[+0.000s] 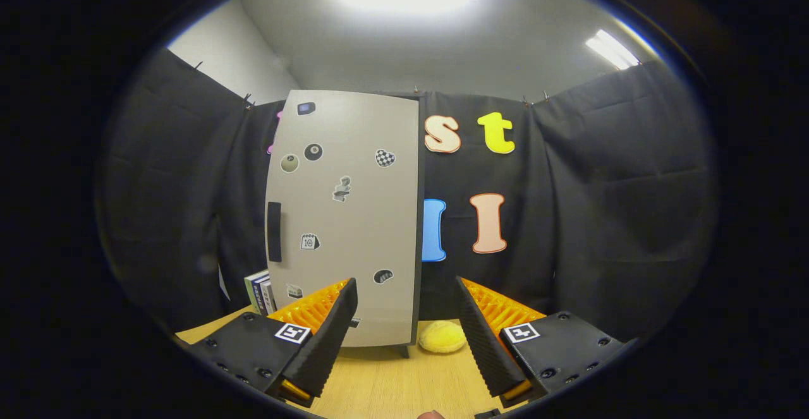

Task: Open the shoe cabinet door, grab the shoes and put them into the shoe cabinet, then close the shoe cabinet door.

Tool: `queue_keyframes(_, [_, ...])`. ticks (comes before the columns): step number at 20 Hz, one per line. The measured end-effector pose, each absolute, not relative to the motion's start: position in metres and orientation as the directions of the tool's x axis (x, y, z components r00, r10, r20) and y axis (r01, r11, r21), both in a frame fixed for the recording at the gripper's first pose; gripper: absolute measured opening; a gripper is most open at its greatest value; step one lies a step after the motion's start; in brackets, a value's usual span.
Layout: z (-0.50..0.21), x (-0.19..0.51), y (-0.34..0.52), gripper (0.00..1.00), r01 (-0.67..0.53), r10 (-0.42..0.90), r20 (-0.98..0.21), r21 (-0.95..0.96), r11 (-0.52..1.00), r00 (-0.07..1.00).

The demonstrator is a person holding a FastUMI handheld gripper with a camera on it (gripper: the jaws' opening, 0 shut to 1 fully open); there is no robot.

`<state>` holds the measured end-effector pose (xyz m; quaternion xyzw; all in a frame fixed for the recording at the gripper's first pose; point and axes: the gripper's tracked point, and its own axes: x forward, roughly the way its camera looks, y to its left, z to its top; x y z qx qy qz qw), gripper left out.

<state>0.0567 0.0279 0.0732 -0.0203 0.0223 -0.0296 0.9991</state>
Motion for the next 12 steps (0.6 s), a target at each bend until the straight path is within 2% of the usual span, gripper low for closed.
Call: queue_keyframes(12, [0.0792, 0.0581, 0.0295, 0.95, 0.037, -0.037, -0.018, -0.02, 0.999, 0.999])
